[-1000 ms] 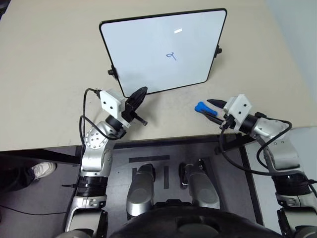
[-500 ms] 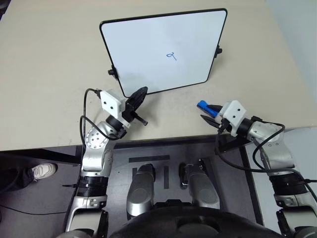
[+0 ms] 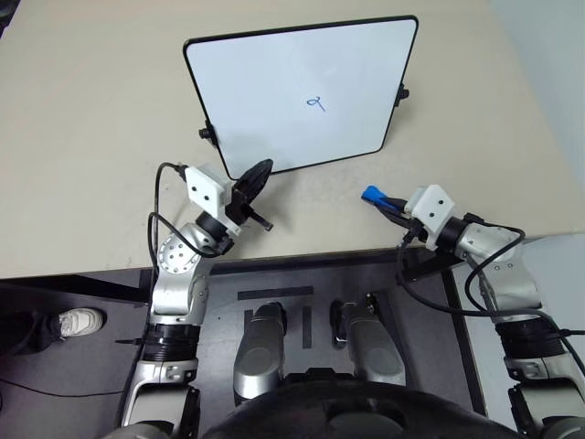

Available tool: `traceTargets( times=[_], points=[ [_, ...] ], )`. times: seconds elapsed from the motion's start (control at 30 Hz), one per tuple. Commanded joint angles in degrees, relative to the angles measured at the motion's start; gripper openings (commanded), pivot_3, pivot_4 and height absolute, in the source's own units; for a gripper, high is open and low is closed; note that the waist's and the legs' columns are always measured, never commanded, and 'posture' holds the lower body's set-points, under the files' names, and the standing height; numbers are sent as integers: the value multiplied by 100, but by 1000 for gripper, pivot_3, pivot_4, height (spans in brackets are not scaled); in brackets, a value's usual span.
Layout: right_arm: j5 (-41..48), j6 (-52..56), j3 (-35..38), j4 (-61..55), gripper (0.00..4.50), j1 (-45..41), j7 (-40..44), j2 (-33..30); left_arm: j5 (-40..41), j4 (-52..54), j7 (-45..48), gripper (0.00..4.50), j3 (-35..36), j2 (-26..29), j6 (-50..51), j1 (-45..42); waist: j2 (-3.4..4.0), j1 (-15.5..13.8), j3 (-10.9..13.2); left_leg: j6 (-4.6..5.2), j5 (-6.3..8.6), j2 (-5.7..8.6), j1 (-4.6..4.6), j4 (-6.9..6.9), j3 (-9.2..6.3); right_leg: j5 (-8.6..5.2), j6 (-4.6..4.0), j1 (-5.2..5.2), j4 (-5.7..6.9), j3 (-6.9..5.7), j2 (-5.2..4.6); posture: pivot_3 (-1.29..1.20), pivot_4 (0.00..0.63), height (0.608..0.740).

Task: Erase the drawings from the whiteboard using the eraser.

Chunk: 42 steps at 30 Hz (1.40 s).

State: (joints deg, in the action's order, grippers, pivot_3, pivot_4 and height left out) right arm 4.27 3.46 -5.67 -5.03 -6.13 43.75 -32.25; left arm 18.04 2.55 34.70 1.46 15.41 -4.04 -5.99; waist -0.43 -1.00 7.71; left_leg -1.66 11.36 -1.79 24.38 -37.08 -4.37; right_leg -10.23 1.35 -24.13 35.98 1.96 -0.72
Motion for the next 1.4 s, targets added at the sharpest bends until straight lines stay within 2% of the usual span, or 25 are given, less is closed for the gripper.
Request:
traceTargets(
  times=[0.03,0.13,0.3,0.4,0.5,0.77,0.9,1.1,1.4],
  points=[
    [-38,-107,39,-135,10,-65,-37,-32,-37,80,13,0,-21,-24,-142,-72,0,0,0,0,0,0,0,0,0,0,0,0,0,0,0,0,150,740],
    [3,-359,60,-449,10,-355,-61,41,-26,80,24,0,-13,-10,-141,-63,1,0,1,-1,0,0,1,0,0,0,0,-1,0,0,0,0,150,740],
    [-321,-1106,-200,-325,10,-1443,-166,340,-15,72,35,0,-14,-1,-129,-60,4,86,2,0,-1,-2,-3,0,2,5,-7,-8,3,3,4,0,150,740],
    [-650,-1696,-431,333,10,-2076,-243,503,-28,43,26,0,-42,-23,-134,-95,3,81,2,2,-2,-5,-5,2,-4,7,-12,-8,4,2,4,0,150,740],
    [-984,-2394,-607,1110,10,-2526,-365,595,-32,33,3,0,-44,-44,-155,-116,3,23,2,4,0,-4,1,3,-7,37,-64,-12,1,1,1,0,150,740],
    [-2251,-3956,-923,3406,10,-3671,-1631,795,-55,103,-59,0,-42,-76,-182,-50,4,24,2,4,11,-4,26,2,-4,49,-83,-52,6,-4,-9,0,150,740],
    [-2429,-4334,-1082,4223,10,-3895,-1813,869,-62,123,-77,0,-18,-75,-191,-29,4,28,2,5,11,-5,24,2,-5,57,-92,-52,11,-5,-9,0,150,740],
    [-2571,-4700,-1289,4852,10,-3837,-1887,941,-68,182,-100,0,-18,-65,-183,9,4,39,2,5,11,-5,20,1,-5,72,-101,-50,12,-4,-10,0,150,740],
    [-2947,-4999,-1157,4938,10,-4310,-2834,1007,-66,181,-86,0,-59,-53,-162,-39,10,50,6,4,10,-6,25,1,-7,78,-105,-56,10,-4,-10,0,150,740]
  ],
)
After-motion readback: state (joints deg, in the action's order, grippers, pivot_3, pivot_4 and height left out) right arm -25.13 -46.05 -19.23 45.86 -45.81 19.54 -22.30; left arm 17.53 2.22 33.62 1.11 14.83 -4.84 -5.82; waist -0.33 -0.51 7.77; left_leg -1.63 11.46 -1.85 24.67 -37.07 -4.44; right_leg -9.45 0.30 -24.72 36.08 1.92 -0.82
